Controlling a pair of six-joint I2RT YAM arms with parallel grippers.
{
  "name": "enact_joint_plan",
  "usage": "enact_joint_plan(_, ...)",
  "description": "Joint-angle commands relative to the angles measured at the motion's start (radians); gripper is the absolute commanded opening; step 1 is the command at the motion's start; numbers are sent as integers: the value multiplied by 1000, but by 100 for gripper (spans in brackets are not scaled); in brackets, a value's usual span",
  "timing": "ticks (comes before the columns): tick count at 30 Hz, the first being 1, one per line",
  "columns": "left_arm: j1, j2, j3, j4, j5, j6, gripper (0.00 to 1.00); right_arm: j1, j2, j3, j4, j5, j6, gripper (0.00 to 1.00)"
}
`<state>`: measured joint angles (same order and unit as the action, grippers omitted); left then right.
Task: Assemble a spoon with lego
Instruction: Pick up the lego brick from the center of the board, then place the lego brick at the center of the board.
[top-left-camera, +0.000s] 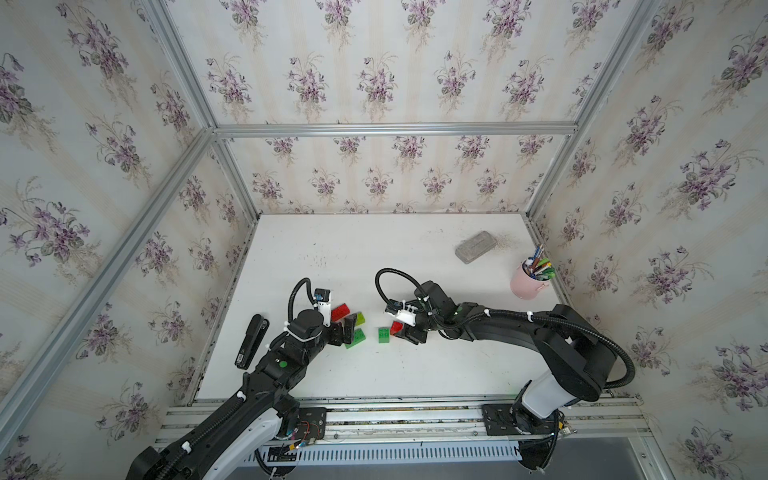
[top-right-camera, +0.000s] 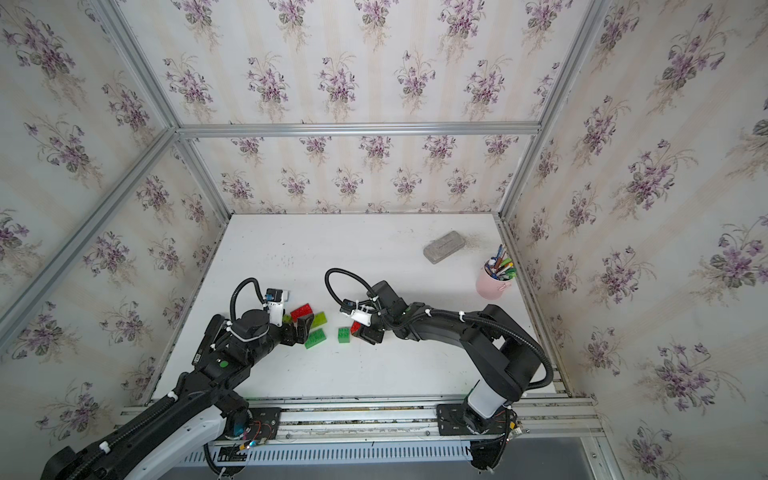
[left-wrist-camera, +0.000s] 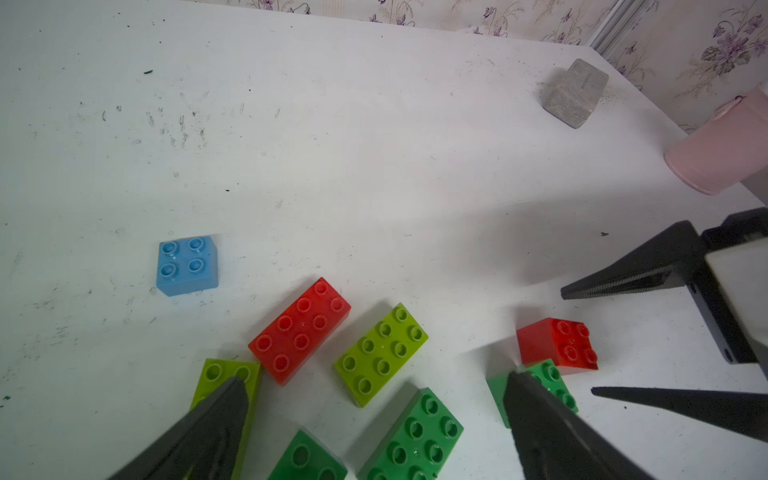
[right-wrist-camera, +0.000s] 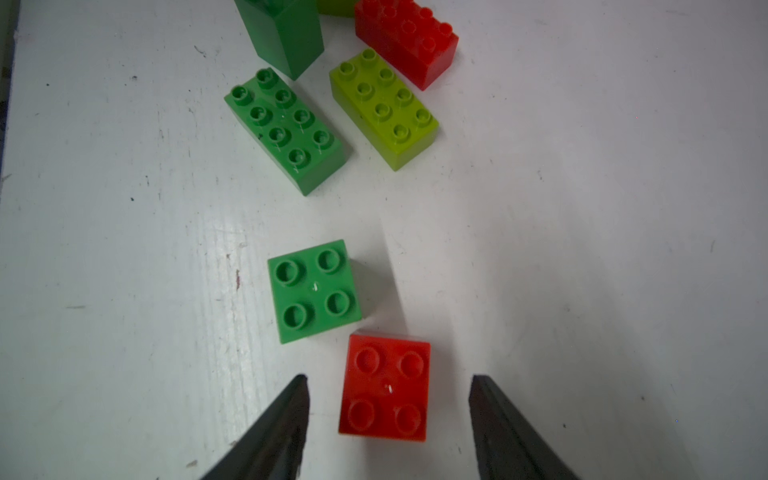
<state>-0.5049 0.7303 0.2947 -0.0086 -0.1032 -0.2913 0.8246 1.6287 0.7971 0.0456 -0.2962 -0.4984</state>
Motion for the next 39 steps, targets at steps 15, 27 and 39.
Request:
enact_joint_plan(15,0,-4,-11,6,-23,-32,100,-3,76,125,-180,37,-194,23)
enact_joint_plan(27,-3,-35,-31,1,-21,-51,100,-83,190,303,-193,-23,-371,22)
enact_joint_plan(39,-3,-34,-44,-2,-20,-71,100,-117,338,482,-273,-106,-364,23)
